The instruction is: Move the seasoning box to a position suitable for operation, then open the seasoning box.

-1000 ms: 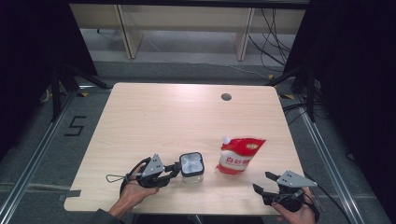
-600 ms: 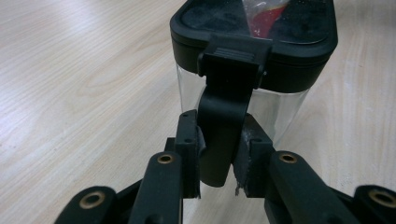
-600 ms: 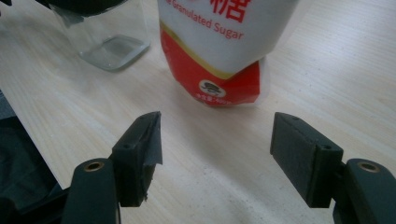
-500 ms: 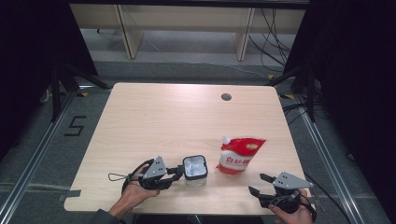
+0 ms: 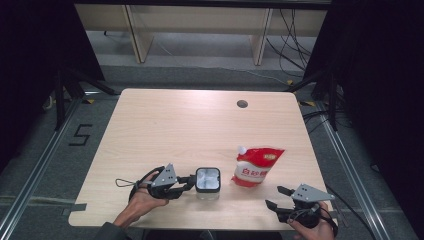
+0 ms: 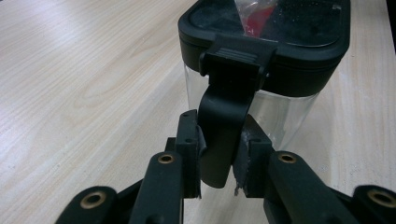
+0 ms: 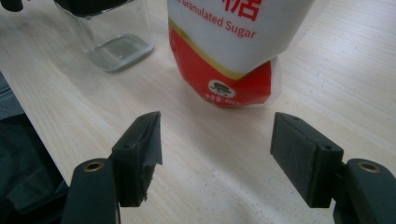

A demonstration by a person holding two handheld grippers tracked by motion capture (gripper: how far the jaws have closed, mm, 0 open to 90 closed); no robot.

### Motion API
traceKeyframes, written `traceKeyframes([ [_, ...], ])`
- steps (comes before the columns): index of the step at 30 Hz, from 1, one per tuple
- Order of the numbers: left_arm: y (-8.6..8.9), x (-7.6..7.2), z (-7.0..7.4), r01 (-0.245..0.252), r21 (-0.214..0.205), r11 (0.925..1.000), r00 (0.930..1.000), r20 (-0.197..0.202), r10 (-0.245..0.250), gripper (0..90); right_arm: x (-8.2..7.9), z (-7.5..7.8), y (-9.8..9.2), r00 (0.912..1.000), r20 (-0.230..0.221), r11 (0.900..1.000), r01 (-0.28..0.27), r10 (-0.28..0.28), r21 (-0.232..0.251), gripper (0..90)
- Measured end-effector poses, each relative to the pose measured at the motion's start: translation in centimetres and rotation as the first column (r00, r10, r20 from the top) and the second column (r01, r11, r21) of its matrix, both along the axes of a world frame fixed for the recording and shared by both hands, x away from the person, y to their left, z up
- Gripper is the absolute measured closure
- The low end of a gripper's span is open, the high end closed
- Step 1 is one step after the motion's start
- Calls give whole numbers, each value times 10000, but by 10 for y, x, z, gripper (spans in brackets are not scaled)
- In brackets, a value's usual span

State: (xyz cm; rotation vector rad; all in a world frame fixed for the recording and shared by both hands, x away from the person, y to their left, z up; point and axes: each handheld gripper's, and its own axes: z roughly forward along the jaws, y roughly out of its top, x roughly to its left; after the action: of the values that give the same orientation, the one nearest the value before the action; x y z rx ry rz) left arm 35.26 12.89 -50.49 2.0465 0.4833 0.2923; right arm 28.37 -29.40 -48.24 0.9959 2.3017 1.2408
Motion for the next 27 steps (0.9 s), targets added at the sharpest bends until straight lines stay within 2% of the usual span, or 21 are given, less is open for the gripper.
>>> traceKeyframes([
  [1, 0, 1, 0, 114, 40, 9999, 9999, 110, -114, 733, -2, 0, 0, 9997, -92, 9997, 221, -221, 75, 339],
  [3, 0, 0, 0, 64, -4, 10000, 10000, 9, -64, 733, -1, 0, 0, 9998, -122, 9999, 136, -136, 62, 338],
  [5, -1, 0, 0, 192, 39, 9998, 9997, 174, -192, 733, -2, 0, 1, 9998, -106, 9998, 161, -160, 99, 337],
  [8, -3, -1, -2, 219, -27, 9998, 9997, 70, -219, 732, -1, 1, 1, 9998, -185, 9999, 78, -76, 121, 334],
  [9, -4, -1, -1, 252, 84, 9996, 9995, 172, -254, 733, 0, 0, 0, 10000, 56, 10000, 57, -57, 1, 333],
  [10, -4, -1, -1, 252, 84, 9996, 9995, 172, -254, 732, -1, 0, 1, 9998, -171, 10000, 37, -35, 82, 333],
  [11, -4, -1, -1, 241, 90, 9997, 9996, 171, -243, 732, -1, 0, 1, 9998, -171, 10000, 37, -35, 82, 333],
  [13, -4, -2, 0, -35, -30, 10000, 9999, 150, 35, 672, 0, 0, 0, 10000, 66, 10000, 57, -57, -11, 331],
  [14, -4, -2, 0, -35, -30, 10000, 9999, 150, 35, 628, 0, 0, 0, 10000, 70, 10000, 41, -41, -14, 331],
  [15, -4, -2, 1, -55, -85, 9999, 9998, 172, 56, 628, 0, 0, 0, 10000, 70, 10000, 41, -41, -14, 331],
  [16, -2, -4, 4, -130, -321, 9994, 9999, 6, 131, 575, 0, 0, 1, 10000, 45, 10000, -12, 12, -19, 331],
  [18, -1, -5, 6, -198, -311, 9993, 9998, -7, 197, 551, 0, 0, 1, 10000, -40, 10000, -41, 41, -15, 331],
  [19, 1, -8, 9, -508, -550, 9972, 9986, -151, 500, 477, 0, 0, 3, 10000, -77, 10000, -28, 28, -5, 331],
  [20, 1, -8, 9, -508, -550, 9972, 9986, -151, 500, 446, 0, 0, 3, 10000, -77, 10000, -28, 28, -5, 331],
  [21, 3, -8, 11, -464, -607, 9971, 9989, -111, 458, 446, 1, 0, 4, 9996, -167, 9997, -208, 210, 129, 331],
  [22, 5, -9, 14, -563, -662, 9962, 9981, -281, 545, 410, 0, 0, 5, 9992, -307, 9994, -262, 269, 221, 329],
  [24, 8, -11, 18, -513, -670, 9964, 9980, -405, 487, 388, -1, 0, 6, 9996, -283, 9999, -49, 54, 156, 326],
  [27, 10, -14, 26, -643, -687, 9956, 9973, -400, 616, 367, 0, 0, 6, 9996, -234, 9997, -177, 182, 191, 322],
])
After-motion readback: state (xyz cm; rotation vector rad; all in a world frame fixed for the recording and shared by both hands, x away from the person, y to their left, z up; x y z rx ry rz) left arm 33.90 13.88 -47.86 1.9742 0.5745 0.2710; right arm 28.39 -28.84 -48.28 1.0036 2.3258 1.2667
